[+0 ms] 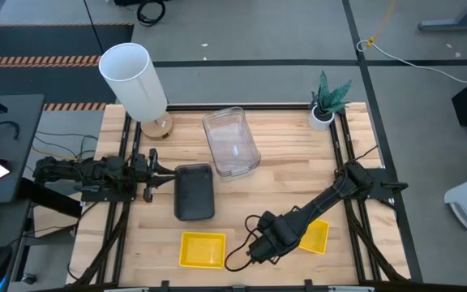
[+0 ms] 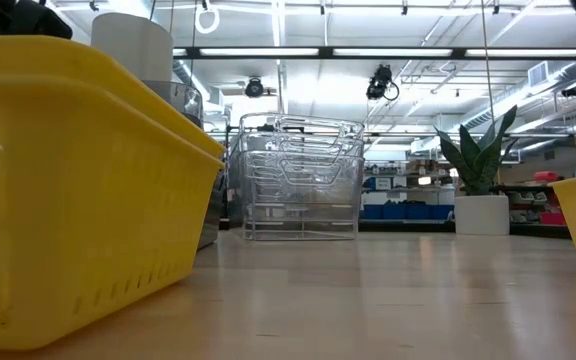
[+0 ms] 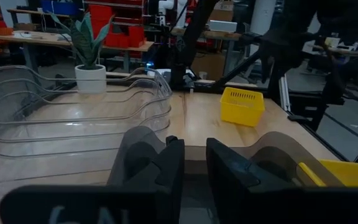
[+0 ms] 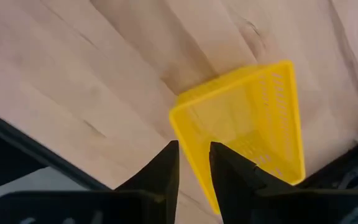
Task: Stack baskets by color
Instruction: Stack the right yellow bin on top of the yellow bin
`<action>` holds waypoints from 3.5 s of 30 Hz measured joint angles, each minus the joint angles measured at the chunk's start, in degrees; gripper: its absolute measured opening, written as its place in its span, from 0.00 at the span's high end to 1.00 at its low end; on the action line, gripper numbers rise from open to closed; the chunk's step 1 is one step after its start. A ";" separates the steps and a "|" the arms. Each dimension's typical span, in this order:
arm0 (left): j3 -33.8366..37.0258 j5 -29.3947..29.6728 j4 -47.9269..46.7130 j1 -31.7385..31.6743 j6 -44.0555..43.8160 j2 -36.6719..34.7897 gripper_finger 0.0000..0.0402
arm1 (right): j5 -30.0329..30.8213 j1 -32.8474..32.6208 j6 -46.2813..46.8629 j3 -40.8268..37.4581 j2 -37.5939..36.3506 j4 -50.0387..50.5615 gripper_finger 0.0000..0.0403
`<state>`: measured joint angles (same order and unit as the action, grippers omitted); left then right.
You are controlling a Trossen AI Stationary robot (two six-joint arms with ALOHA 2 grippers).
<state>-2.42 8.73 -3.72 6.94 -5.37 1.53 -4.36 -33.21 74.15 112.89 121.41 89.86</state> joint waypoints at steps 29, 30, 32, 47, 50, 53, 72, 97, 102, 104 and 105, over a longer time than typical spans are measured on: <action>0.04 0.01 0.83 0.02 0.61 4.84 0.81 | -2.78 -0.48 7.62 -50.30 -29.06 -24.69 0.66; 0.04 0.00 0.83 0.02 0.66 4.84 0.82 | -2.77 -0.23 6.82 -50.78 -29.06 -24.91 0.64; 0.04 0.00 0.85 0.02 0.66 4.84 0.82 | -2.81 0.25 4.85 -51.65 -29.06 -25.93 0.60; 0.04 0.00 0.87 0.02 0.66 4.84 0.82 | -6.46 1.76 -2.63 -60.85 -29.08 -38.38 0.64; 0.04 0.00 0.87 0.02 1.38 4.84 0.83 | -5.80 1.76 -3.77 -60.95 -29.08 -39.05 0.69; 0.04 -0.01 0.87 0.02 1.51 4.84 0.83 | -5.78 1.74 -4.09 -60.95 -29.08 -40.41 0.78; 0.04 -0.02 0.76 0.02 1.60 4.84 0.82 | -0.62 5.25 -6.89 -43.46 -18.98 -45.14 0.99; -0.53 -11.32 -0.97 0.06 2.77 -1.34 0.86 | 6.38 9.33 -25.75 7.32 3.67 -23.57 0.99; 0.21 -11.99 2.44 0.31 4.05 -1.31 0.88 | 6.49 10.36 -29.82 14.07 7.58 -22.62 0.99; 0.33 -11.91 3.13 0.66 4.90 -1.30 0.89 | 6.50 10.84 -31.56 16.76 9.17 -22.45 0.99; 0.31 -11.55 3.99 0.74 5.24 -1.28 0.90 | 6.49 11.08 -32.48 18.10 9.91 -22.48 0.99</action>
<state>-2.11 -2.81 0.26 7.68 -0.13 0.25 2.13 -22.12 41.67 130.99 131.33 67.37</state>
